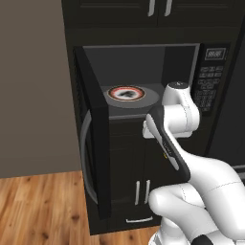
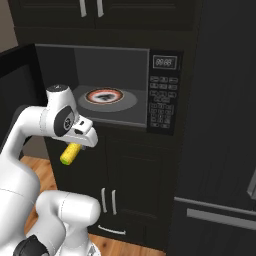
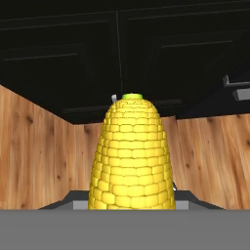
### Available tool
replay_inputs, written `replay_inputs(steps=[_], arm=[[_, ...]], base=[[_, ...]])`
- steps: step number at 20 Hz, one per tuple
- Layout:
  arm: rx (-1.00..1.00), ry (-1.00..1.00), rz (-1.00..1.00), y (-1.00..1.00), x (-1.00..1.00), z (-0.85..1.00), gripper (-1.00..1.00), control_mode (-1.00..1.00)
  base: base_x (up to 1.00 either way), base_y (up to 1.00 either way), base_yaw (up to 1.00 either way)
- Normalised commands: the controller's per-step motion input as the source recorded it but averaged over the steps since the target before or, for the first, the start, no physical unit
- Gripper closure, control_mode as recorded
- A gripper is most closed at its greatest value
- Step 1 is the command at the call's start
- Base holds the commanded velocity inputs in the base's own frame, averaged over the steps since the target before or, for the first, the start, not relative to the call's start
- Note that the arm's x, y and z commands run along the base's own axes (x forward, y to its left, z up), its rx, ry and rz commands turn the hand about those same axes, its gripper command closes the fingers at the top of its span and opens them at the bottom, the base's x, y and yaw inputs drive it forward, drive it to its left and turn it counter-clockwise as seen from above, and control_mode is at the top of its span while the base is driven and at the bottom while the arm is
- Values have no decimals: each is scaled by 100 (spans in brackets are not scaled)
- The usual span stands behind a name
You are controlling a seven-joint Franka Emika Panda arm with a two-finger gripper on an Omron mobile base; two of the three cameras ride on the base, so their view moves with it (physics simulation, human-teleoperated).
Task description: Pick the corn from the counter and place it in the microwave. Then turn on the microwave.
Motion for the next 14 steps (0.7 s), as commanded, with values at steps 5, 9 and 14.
replay_inputs(steps=[5,9,14], arm=[[0,0,0,0,0,0,100,100],[0,0,0,0,0,0,100,100],[0,0,0,0,0,0,100,100]], base=[[0,-1,-1],[0,0,-2],[0,0,0]])
